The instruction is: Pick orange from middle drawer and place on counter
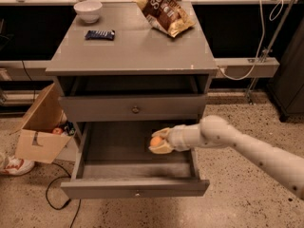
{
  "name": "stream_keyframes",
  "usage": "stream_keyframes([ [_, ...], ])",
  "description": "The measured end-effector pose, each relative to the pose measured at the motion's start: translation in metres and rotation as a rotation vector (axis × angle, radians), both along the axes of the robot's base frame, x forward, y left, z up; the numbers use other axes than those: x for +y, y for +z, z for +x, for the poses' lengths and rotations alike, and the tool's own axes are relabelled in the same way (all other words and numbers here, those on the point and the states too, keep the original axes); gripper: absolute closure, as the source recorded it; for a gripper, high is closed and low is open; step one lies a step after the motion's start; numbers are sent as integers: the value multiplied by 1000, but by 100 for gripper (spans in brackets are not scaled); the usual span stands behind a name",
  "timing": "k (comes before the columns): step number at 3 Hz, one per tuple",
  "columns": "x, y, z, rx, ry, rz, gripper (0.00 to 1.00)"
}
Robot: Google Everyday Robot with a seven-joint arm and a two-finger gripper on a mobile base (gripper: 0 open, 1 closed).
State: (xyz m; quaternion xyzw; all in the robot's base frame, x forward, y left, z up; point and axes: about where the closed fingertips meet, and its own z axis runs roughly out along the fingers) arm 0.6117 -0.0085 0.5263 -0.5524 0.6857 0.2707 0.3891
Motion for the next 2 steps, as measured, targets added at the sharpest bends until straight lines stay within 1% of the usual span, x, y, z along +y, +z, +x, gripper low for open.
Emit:
stream_keyframes([
  [1,-64,85,0,-86,34,-38,100],
  [2,-115,141,-14,-92,57,-85,100],
])
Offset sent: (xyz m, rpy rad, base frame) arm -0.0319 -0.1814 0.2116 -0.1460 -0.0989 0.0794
